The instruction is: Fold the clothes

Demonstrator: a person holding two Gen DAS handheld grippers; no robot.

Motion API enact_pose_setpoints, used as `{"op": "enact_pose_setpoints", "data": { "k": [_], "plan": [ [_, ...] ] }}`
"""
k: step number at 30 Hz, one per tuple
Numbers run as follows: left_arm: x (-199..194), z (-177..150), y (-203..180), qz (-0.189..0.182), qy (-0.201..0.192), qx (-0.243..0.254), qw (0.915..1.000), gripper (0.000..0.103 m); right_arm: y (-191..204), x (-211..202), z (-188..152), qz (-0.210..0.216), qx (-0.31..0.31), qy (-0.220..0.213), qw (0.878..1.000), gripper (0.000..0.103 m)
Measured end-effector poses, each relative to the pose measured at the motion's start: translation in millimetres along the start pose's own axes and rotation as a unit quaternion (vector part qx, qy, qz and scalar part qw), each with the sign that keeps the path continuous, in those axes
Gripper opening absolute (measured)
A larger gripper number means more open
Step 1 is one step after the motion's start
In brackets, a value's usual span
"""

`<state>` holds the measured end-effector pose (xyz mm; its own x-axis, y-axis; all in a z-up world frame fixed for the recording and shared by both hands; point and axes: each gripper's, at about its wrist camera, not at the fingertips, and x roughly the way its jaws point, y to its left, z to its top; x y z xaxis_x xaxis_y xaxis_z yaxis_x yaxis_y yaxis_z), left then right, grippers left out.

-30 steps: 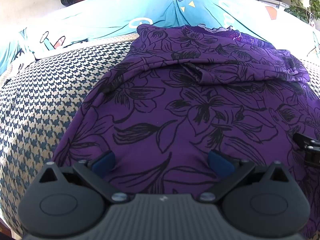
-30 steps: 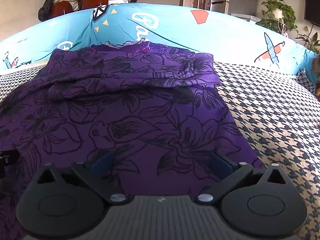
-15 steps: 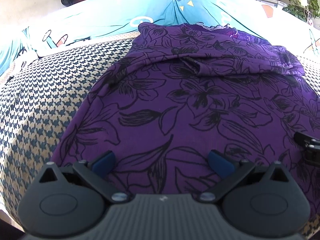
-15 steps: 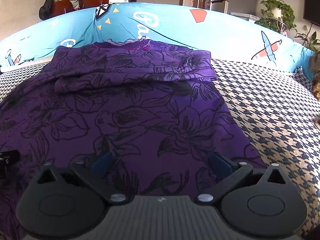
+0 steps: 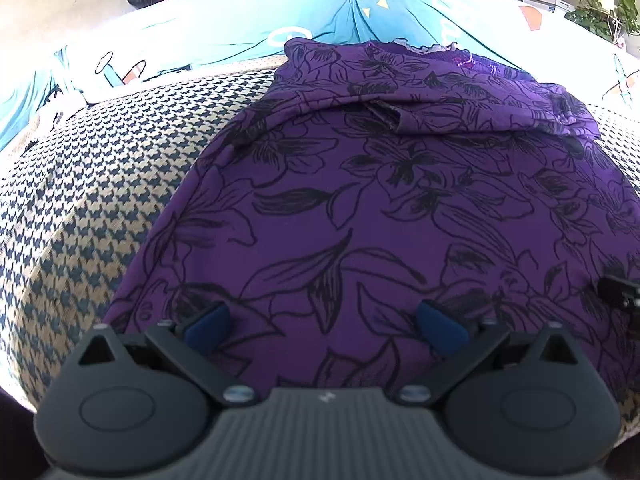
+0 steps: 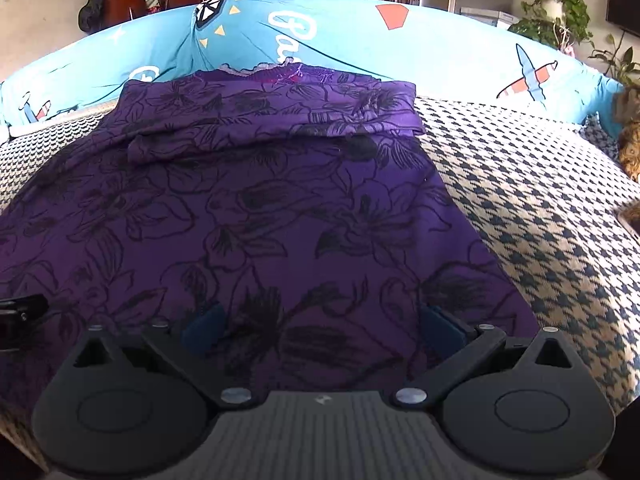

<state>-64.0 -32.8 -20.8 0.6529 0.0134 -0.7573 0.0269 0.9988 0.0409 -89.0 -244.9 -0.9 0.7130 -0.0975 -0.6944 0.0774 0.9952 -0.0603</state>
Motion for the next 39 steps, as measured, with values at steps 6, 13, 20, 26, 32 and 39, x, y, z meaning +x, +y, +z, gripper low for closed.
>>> {"op": "enact_pose_setpoints", "data": {
  "k": [6,13,20,26,32,39],
  "plan": [
    [-9.8,-2.2,-1.0,-0.017,-0.011,-0.012,0.9997,0.103,-4.9,-18.4,-14.2,0.021,-0.007,0.010,1.000,0.103],
    [-9.2,6.5,-14.7,-0.042,-0.027,-0.019,0.9986,0.103,-11.5,-33.1,-12.9,0.008,-0.033,-0.058,0.998,0.103],
    [1.5,6.3,-39.8,-0.033,-0.019,0.032,0.9988,0.103,-37.4,-7.8,-4.4,-0.014,0.029,-0.014,0.999,0.103],
    [-4.3,-3.5,-39.7,-0.036,-0.011,0.040,0.9985,0.103,-35.1,-12.1,-11.9,-0.019,0.035,0.014,0.999,0.103],
    [-10.8,-6.9,-35.7,-0.043,-0.002,0.033,0.9985,0.103,-38.5,-20.6,-14.7,-0.012,0.036,0.035,0.999,0.103],
    [-10.2,1.1,-30.0,-0.038,-0.002,0.017,0.9991,0.103,-25.5,-29.7,0.9,0.014,-0.015,-0.014,1.000,0.103]
  ]
}}
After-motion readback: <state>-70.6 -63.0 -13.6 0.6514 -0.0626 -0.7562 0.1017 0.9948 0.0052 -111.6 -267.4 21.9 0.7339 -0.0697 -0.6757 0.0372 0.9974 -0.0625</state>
